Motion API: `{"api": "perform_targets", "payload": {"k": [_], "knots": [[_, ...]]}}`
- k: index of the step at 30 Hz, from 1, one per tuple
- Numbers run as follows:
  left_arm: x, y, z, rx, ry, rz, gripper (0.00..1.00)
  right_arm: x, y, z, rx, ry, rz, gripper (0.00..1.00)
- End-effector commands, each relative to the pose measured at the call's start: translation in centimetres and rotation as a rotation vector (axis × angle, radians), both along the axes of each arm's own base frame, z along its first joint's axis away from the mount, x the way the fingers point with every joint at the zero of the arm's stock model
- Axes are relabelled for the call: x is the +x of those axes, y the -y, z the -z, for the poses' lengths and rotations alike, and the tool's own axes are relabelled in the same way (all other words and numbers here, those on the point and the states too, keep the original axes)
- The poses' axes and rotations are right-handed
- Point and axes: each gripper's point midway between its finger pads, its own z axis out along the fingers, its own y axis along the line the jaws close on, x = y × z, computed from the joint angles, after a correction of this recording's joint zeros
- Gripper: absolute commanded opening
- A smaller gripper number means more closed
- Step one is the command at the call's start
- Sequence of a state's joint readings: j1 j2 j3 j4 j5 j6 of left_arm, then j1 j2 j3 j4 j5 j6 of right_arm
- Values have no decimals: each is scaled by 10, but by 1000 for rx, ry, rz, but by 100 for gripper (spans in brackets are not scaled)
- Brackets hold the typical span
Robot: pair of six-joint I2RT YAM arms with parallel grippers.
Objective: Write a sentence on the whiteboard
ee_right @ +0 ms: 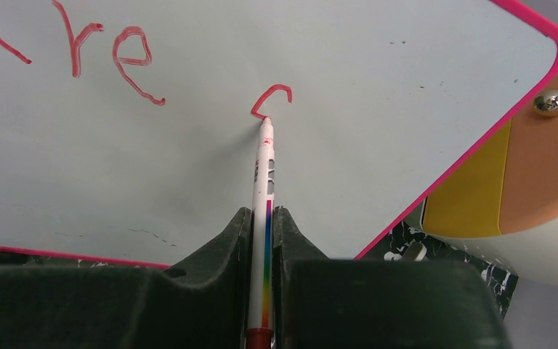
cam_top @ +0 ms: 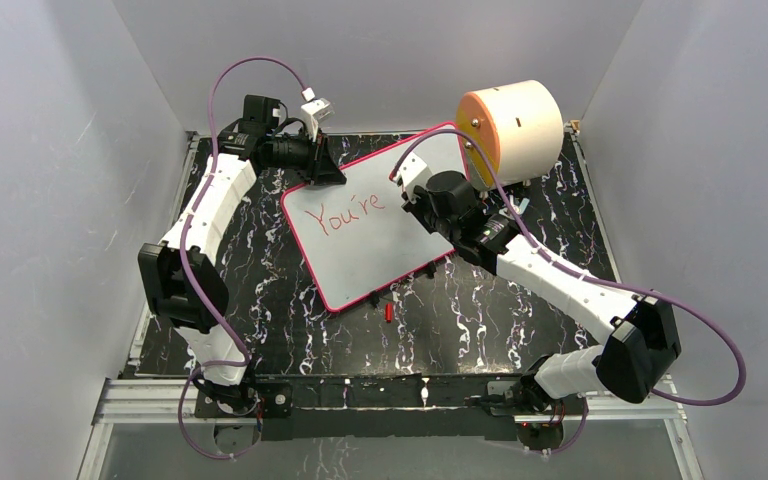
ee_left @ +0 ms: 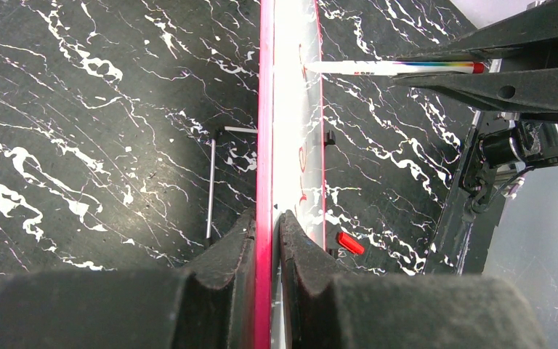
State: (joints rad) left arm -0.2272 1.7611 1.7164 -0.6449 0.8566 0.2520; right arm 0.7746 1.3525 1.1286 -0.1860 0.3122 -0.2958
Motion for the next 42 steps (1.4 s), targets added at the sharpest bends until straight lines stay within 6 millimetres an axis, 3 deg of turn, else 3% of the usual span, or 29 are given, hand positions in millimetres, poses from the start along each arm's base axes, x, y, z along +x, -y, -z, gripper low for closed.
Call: {"api": "perform_targets", "payload": {"k": [1,21,29,42], "knots": [[-33,9,33,103,-103,64,0,4,6,-6,-10,31,24,0],[-34,9,33,104,-105,65,0,13,2,-28,73,118,52,0],[-33,8,35,108,-108,60,0,10,0,-48,127,153,34,0],[-33,8,36,110,-112,59,0,27,-8,-70,163,211,50,0]]}}
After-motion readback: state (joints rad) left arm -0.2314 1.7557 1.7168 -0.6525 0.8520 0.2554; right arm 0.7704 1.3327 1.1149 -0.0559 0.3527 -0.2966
